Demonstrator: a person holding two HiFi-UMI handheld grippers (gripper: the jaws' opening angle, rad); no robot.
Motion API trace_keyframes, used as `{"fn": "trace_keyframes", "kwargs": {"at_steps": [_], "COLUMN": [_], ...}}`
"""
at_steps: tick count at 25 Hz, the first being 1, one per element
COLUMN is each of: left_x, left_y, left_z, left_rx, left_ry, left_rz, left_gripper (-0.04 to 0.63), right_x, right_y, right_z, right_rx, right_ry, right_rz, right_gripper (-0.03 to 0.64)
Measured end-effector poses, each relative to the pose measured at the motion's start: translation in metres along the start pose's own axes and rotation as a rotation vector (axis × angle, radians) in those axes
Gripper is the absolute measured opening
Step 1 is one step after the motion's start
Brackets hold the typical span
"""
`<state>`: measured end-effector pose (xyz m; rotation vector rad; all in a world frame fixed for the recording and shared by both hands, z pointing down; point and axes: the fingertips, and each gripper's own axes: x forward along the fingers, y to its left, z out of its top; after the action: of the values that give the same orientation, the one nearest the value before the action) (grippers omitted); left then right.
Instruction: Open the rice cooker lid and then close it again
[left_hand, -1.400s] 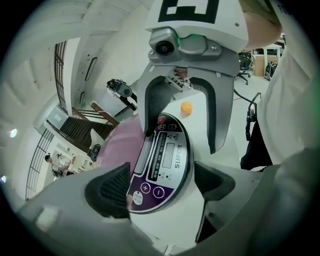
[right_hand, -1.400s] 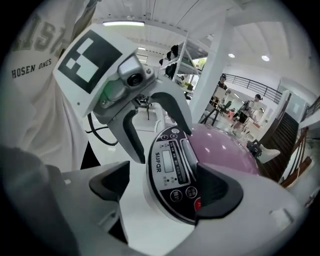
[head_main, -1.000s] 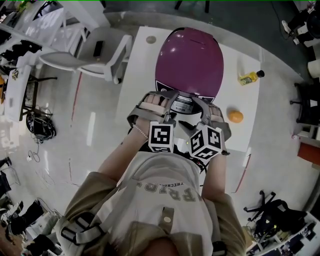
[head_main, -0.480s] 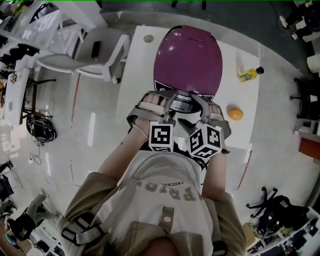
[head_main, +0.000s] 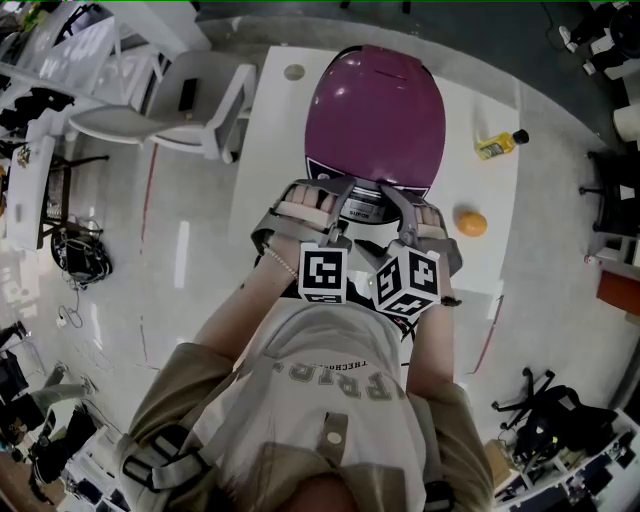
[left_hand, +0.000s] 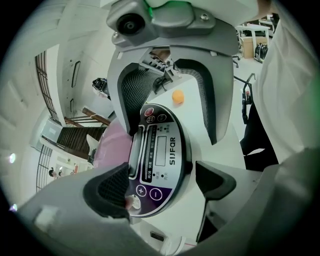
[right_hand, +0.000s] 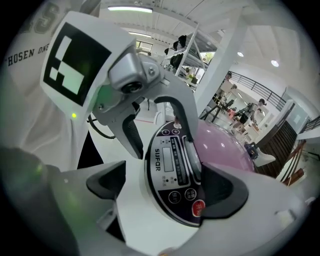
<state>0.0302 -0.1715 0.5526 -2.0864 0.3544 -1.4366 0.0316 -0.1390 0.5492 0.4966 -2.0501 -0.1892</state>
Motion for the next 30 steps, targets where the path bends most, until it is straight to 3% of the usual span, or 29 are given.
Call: {"fn": "trace_keyframes", "kwargs": {"at_steps": [18, 24, 30], "left_x": [0.003, 0.004, 0.003], "left_y": [-0.002, -0.002, -0.002], "left_z": [-0.008, -0.008, -0.004], "left_rx": [0.145, 0.149, 0.096], "left_ry": [0.122, 0.127, 0.078], "left_rz": [0.007, 0.012, 0.003], "left_gripper": [0.43, 0.43, 0.433], "right_x": [0.005, 0.005, 0.002], "right_y": [0.001, 0.002, 0.002], "right_z": [-0.013, -0.014, -0.012], "right_rx": [-0.237, -0.233, -0.166], "right_ry": [0.208, 0.184, 0.103], "right_rz": [0.021, 0.027, 0.036], "right_gripper": [0.442, 0.442, 0.442]}}
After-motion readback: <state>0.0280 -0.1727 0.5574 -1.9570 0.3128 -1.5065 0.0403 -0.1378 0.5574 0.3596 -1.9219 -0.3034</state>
